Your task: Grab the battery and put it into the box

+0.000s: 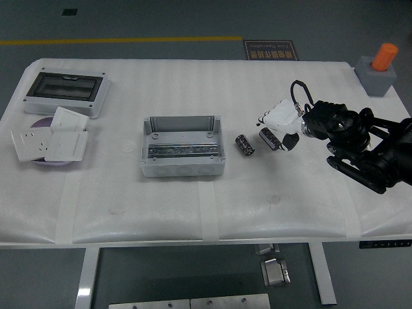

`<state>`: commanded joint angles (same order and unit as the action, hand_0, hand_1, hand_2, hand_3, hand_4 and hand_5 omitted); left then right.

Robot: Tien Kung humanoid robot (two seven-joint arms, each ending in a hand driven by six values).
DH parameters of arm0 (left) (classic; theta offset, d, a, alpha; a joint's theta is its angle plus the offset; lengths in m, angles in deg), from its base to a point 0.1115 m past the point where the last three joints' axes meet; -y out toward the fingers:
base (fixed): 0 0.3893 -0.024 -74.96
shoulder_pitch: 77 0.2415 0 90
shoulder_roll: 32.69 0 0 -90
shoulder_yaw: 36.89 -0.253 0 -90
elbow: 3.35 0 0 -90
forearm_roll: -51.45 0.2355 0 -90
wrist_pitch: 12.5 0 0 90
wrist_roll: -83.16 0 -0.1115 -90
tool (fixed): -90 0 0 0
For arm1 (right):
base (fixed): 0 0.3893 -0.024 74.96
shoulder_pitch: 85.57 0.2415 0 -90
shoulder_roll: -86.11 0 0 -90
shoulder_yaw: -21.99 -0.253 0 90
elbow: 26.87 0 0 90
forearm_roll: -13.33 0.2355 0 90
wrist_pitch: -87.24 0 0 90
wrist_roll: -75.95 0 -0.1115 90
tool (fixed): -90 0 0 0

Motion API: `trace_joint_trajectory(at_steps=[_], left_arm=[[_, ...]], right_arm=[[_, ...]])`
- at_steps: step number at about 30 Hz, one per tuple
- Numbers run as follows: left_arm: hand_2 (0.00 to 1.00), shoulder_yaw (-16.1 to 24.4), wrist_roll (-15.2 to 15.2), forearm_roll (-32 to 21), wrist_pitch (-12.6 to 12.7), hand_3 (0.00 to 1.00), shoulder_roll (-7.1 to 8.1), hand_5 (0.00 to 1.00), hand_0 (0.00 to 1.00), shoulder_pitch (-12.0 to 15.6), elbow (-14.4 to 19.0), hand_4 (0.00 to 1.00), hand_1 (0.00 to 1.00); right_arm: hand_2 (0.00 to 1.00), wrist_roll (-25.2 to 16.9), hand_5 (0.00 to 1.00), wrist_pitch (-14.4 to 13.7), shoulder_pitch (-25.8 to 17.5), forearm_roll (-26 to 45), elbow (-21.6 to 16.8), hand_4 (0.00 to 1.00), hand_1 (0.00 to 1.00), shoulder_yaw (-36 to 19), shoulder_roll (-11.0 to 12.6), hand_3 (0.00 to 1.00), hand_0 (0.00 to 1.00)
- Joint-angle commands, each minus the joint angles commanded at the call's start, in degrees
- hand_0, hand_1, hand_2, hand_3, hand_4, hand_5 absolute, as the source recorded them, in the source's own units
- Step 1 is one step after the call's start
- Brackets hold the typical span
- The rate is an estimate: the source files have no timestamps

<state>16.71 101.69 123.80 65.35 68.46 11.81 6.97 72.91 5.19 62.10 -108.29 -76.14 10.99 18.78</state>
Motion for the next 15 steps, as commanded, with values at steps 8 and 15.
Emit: trace_joint_trajectory(at_steps=[8, 15], left_arm=[[0.45, 0.0, -0.1, 0.3, 0.0, 0.503, 0.22, 0.451, 0.61, 0.0, 0.0, 0.437, 0.651], [0.449, -0.4, -0.4, 0.5, 0.0, 0.503, 0.27, 0.45, 0.609, -0.4, 0.0, 0.435, 0.651]], right_arm=[[0.872, -0.2, 0.19, -0.4, -0.6, 0.5, 1.6, 0.761, 0.73, -0.4, -0.6, 0.931, 0.778], [0.871, -0.2, 0.196, -1.2, -0.6, 1.1, 2.5, 0.764, 0.728, -0.6, -1.2, 0.926, 0.779]])
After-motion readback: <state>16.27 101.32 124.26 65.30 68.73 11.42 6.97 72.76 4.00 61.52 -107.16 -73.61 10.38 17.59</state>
